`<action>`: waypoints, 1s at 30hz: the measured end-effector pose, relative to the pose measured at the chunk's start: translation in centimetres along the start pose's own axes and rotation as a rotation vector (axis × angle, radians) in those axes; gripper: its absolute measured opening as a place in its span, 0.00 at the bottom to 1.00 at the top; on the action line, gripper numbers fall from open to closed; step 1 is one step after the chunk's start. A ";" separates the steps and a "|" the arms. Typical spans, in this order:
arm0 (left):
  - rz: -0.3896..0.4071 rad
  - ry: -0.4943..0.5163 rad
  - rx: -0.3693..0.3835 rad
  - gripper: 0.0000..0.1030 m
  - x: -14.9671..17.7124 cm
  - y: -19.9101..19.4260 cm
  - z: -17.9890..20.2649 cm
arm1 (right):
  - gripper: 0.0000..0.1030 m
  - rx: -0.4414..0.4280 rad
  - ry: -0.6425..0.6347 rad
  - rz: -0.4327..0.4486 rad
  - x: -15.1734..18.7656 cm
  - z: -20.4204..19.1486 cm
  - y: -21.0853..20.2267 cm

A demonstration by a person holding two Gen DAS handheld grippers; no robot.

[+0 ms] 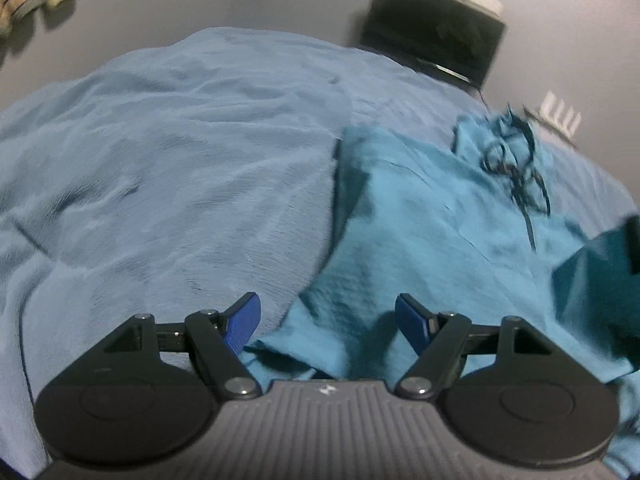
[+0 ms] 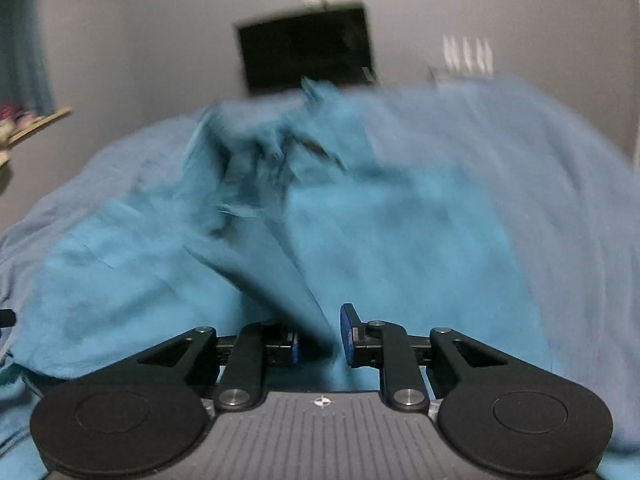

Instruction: Fold large clothes

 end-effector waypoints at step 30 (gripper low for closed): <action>-0.060 0.202 -0.050 0.71 1.6 2.0 3.2 | 0.28 0.027 0.186 0.040 -3.0 10.7 1.2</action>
Point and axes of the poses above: each gripper's, at about its wrist camera, not at the fingertips, and y roughly the way its jaws point, z to its right, x to its underside, the point moved 5 cm from there along y, roughly the way its jaws point
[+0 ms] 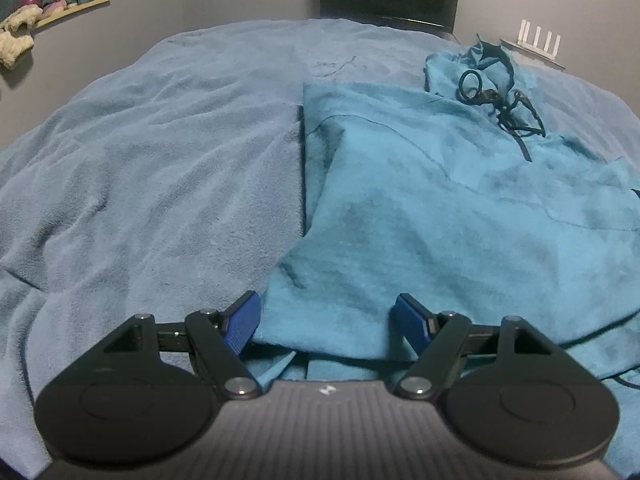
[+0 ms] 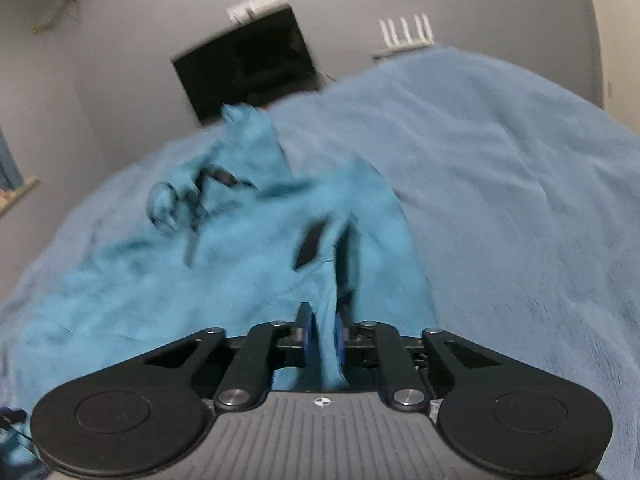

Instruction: Fold large clothes

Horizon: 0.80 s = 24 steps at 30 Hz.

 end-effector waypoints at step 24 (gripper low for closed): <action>0.102 0.075 0.199 0.71 -2.1 1.6 5.1 | 0.60 0.076 -0.251 0.073 -0.3 -4.5 1.9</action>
Point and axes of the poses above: each gripper's, at about its wrist camera, not at the fingertips, and y roughly the way its jaws point, z to its right, x to its underside, the point moved 5 cm from there along y, roughly the way its jaws point
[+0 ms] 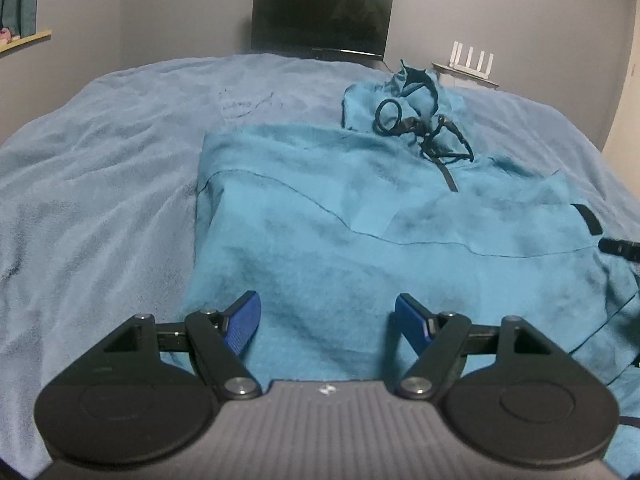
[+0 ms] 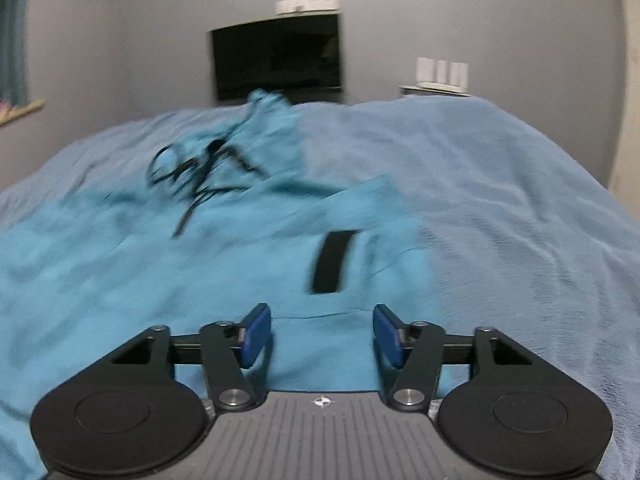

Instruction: Fold large clothes

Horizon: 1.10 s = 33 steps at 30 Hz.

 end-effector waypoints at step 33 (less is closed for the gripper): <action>-0.137 0.023 -0.160 0.76 2.1 2.6 -2.6 | 0.49 -0.075 -0.085 0.168 -0.6 -1.4 -2.6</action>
Point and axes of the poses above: each gripper's, at about its wrist camera, not at the fingertips, and y roughly the way its jaws point, z to its right, x to its underside, the point moved 5 cm from there along y, roughly the way its jaws point
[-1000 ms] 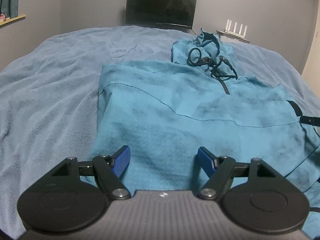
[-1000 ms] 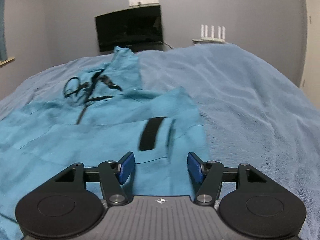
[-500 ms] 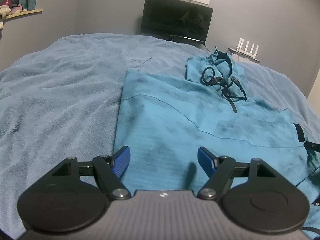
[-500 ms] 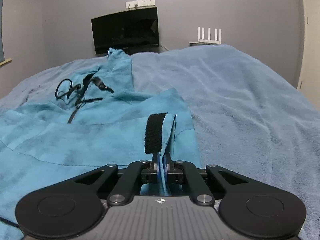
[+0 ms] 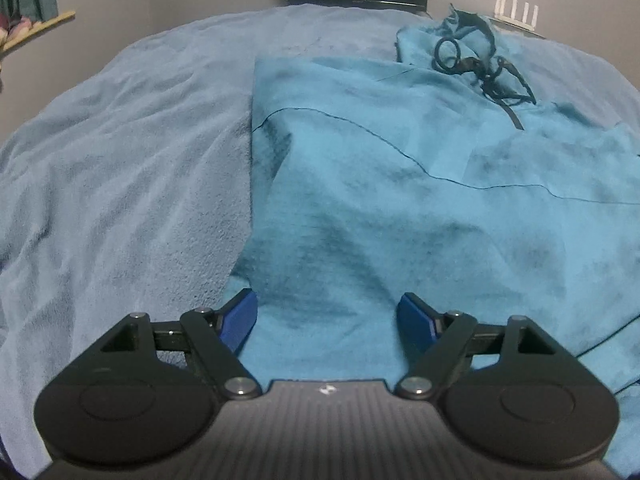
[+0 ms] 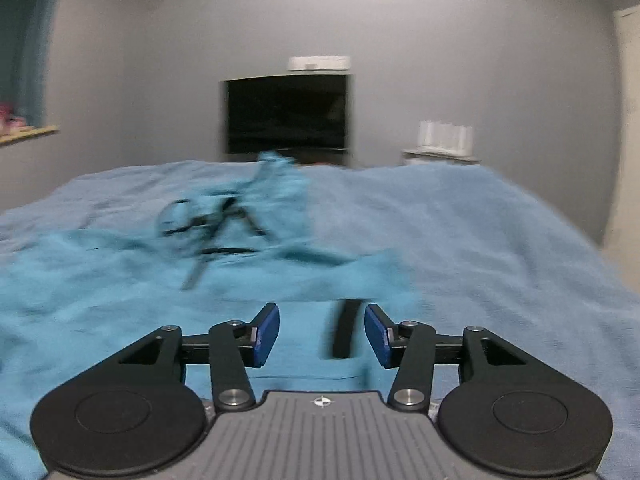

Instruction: Fold large clothes

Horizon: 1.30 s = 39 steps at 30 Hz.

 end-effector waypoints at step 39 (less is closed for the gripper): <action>0.196 -0.152 0.198 0.95 -1.3 -14.8 -0.9 | 0.99 0.041 0.001 0.009 -2.0 3.9 -11.3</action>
Point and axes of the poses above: each gripper's, at about its wrist camera, not at the fingertips, and y roughly the way its jaws point, z to its right, x to its underside, the point moved 5 cm from there along y, roughly the way its jaws point
